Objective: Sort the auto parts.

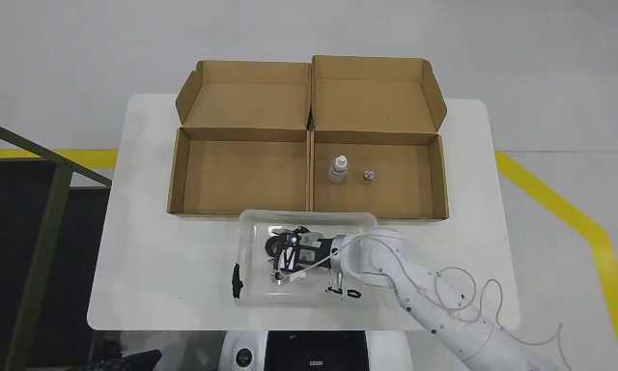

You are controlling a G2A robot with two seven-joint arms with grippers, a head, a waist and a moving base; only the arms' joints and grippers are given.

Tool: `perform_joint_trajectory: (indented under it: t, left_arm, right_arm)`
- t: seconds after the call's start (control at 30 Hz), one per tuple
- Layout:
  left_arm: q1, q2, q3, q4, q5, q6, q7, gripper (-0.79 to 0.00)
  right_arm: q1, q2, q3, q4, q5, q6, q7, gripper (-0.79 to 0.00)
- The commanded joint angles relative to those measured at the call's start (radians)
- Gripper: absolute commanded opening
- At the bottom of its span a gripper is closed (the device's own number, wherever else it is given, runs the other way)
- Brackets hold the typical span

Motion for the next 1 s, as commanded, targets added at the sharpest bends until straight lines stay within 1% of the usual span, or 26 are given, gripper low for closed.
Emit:
perform_joint_trajectory:
  t: [0.0,0.27,0.5,0.97]
  left_arm:
    - [0.000,0.000,0.000,0.000,0.000,0.000,0.000,0.000]
    - [0.000,0.000,0.000,0.000,0.000,0.000,0.000,0.000]
    - [0.000,0.000,0.000,0.000,0.000,0.000,0.000,0.000]
    - [0.000,0.000,0.000,0.000,0.000,0.000,0.000,0.000]
  right_arm:
    - [0.000,0.000,0.005,-0.006,0.004,-0.004,-0.005,-0.785]
    - [-0.033,0.015,0.056,-0.082,0.003,-0.022,-0.017,-0.785]
    - [-0.098,0.038,0.126,-0.211,-0.009,-0.034,-0.028,-0.785]
    - [-0.181,0.067,0.263,-0.341,0.058,-0.052,-0.080,-0.785]
